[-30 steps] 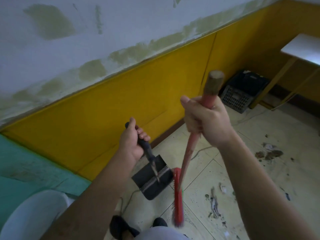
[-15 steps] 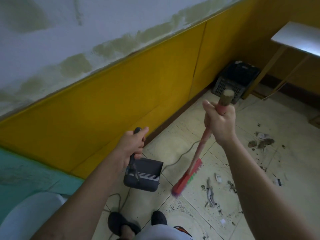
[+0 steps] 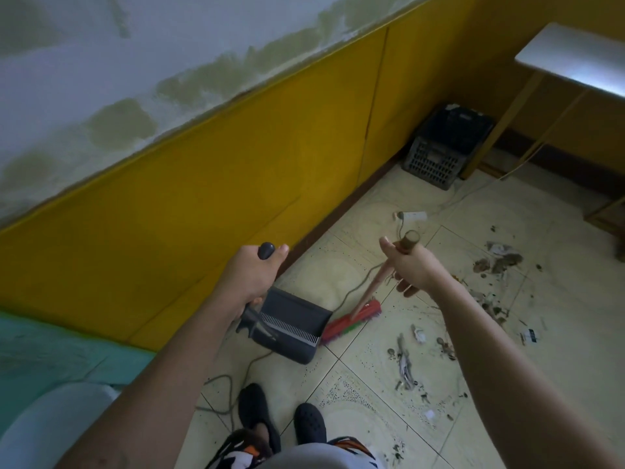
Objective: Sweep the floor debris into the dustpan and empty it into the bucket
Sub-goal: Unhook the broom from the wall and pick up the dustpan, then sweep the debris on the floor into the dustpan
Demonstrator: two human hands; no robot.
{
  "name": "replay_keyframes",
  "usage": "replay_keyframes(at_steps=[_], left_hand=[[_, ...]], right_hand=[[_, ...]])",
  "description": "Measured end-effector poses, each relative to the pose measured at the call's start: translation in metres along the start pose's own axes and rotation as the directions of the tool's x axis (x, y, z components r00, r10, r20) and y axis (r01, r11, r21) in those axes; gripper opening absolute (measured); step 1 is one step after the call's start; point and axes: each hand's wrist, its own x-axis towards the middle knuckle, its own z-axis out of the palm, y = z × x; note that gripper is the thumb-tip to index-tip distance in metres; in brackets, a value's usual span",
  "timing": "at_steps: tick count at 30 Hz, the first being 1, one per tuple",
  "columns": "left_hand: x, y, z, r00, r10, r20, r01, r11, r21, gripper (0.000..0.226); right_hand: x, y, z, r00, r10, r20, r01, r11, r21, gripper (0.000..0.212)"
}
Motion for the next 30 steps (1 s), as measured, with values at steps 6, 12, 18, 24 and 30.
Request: replay_keyframes(at_steps=[6, 12, 18, 24, 30], left_hand=[[0.018, 0.009, 0.002, 0.999, 0.009, 0.040, -0.010, 0.999, 0.043, 0.047], [0.049, 0.023, 0.003, 0.986, 0.030, 0.162, -0.046, 0.994, 0.099, 0.046], [0.071, 0.033, 0.006, 0.969, 0.061, 0.239, -0.104, 0.979, 0.174, 0.045], [0.094, 0.038, -0.003, 0.946, 0.094, 0.311, -0.159, 0.969, 0.190, 0.042], [0.113, 0.048, -0.006, 0.918, 0.141, 0.372, -0.216, 0.962, 0.169, 0.043]], right_hand=[[0.006, 0.008, -0.013, 0.916, 0.016, 0.401, -0.355, 0.498, 0.791, 0.050], [0.028, -0.009, -0.015, 0.838, 0.203, 0.506, -0.535, 0.483, 0.693, 0.046], [0.045, -0.032, -0.010, 0.790, 0.238, 0.564, -0.607, 0.430, 0.669, 0.014], [0.051, -0.034, 0.008, 0.768, 0.383, 0.513, -0.635, 0.351, 0.688, 0.014], [0.048, -0.031, 0.017, 0.824, 0.381, 0.420, -0.503, 0.151, 0.851, 0.036]])
